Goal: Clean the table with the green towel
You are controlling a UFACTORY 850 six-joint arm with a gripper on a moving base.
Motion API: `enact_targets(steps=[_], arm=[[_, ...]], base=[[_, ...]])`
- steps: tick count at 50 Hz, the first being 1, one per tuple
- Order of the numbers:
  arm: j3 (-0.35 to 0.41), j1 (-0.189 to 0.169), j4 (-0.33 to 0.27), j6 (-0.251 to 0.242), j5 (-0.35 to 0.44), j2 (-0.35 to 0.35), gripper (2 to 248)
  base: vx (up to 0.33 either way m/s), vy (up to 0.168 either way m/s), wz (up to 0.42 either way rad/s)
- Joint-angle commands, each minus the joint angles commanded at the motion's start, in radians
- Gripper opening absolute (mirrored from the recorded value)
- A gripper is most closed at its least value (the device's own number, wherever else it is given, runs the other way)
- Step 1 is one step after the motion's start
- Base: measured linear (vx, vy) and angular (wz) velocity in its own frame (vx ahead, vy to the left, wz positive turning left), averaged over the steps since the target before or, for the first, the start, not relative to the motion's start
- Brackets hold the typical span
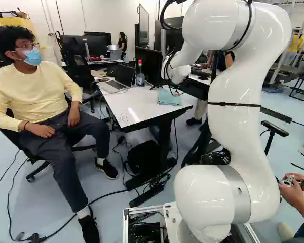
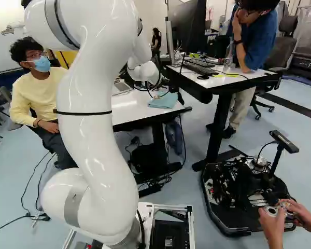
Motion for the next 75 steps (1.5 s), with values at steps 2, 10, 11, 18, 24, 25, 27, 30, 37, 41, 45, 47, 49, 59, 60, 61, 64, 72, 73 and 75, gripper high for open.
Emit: enact_targets(steps=[2,10,11,18,24,25,27,30,37,41,45,47,49,59,60,61,64,72,73,75], arm=[[-0.005,0.0,0.0,0.0,0.0,-0.004,247],[-0.026,-0.001,0.0,0.0,0.0,-0.02,247],[-0.028,-0.001,0.0,0.0,0.0,-0.022,247],[-0.039,-0.003,0.0,0.0,0.0,-0.039,247],[-0.045,-0.004,0.0,0.0,0.0,-0.054,247],[-0.045,-0.004,0.0,0.0,0.0,-0.056,247],[-0.046,-0.004,0.0,0.0,-0.001,-0.06,247],[-0.048,-0.004,0.0,0.0,-0.002,-0.067,247],[-0.051,-0.004,0.0,0.0,-0.01,-0.082,247],[-0.053,-0.004,0.0,0.0,-0.016,-0.091,247],[-0.054,-0.004,0.0,0.0,-0.022,-0.096,247],[-0.054,-0.004,0.0,0.0,-0.025,-0.097,247],[-0.054,-0.004,0.0,0.0,-0.028,-0.098,247],[-0.054,-0.004,0.0,0.0,-0.037,-0.099,247],[-0.054,-0.004,0.0,0.0,-0.038,-0.099,247],[-0.054,-0.004,0.0,0.0,-0.038,-0.099,247],[-0.054,-0.004,0.0,0.0,-0.041,-0.099,247],[-0.054,-0.004,0.0,0.0,-0.051,-0.099,247],[-0.054,-0.004,0.0,0.0,-0.053,-0.099,247],[-0.054,-0.004,0.0,0.0,-0.056,-0.099,247]], base=[[0.0,0.0,0.0],[0.0,0.0,0.0],[0.0,0.0,0.0],[0.0,0.0,0.0],[0.0,0.0,0.0],[0.0,0.0,0.0],[0.0,0.0,0.0],[0.0,0.0,0.0],[0.0,0.0,0.0],[0.0,0.0,0.0],[0.0,0.0,0.0],[0.0,0.0,0.0],[0.0,0.0,0.0],[0.0,0.0,0.0],[0.0,0.0,0.0],[0.0,0.0,0.0],[0.0,0.0,0.0],[0.0,0.0,0.0],[0.0,0.0,0.0],[0.0,0.0,0.0]])
